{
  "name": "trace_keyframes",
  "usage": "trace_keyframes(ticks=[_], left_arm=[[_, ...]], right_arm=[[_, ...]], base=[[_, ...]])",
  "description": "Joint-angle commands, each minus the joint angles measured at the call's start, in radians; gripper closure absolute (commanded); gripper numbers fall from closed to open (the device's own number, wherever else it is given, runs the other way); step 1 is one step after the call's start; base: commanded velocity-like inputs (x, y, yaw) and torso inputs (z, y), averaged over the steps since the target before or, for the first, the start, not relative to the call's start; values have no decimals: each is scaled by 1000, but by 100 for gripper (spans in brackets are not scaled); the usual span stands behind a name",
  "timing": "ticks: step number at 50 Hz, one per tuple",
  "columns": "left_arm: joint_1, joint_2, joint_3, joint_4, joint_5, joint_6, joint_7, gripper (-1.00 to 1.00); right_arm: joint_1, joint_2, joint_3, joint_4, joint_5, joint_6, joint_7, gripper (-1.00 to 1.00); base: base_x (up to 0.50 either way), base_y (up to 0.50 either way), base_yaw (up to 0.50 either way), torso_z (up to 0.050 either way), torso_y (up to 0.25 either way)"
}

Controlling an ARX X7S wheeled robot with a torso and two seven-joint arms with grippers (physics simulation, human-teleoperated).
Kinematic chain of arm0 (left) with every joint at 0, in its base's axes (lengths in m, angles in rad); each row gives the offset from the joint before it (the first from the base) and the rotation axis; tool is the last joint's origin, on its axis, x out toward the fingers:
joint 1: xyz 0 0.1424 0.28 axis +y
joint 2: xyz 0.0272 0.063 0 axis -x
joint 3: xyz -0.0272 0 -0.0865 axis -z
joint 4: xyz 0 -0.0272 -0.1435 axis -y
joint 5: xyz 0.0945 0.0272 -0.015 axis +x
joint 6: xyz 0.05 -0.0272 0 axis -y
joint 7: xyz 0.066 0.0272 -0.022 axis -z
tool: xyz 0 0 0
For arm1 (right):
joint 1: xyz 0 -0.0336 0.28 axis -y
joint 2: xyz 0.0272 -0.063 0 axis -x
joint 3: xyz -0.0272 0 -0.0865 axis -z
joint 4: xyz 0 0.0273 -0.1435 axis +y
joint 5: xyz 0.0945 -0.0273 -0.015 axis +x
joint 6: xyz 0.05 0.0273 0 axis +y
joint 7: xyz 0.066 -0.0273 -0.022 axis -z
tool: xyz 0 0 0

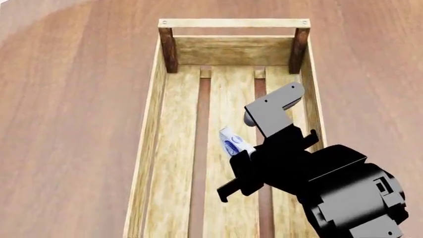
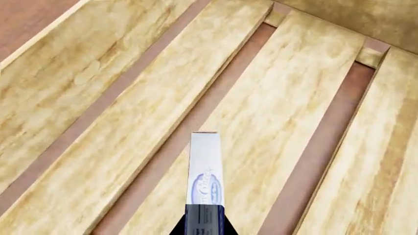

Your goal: Pick up the cream cheese and put it in the tray.

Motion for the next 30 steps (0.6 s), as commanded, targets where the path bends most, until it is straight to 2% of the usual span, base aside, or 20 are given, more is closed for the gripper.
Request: trace_keyframes(ticks=[1, 30], left_arm=[[0, -2, 0, 2, -1, -1, -3, -100], [1, -7, 1, 4, -3, 3, -11, -100]], right_arm=[[10, -5, -4, 11, -9, -8, -7, 100], [9, -17, -24, 33, -19, -17, -11, 100]], base=[[0, 0, 0, 0, -62], [0, 0, 0, 0, -63]])
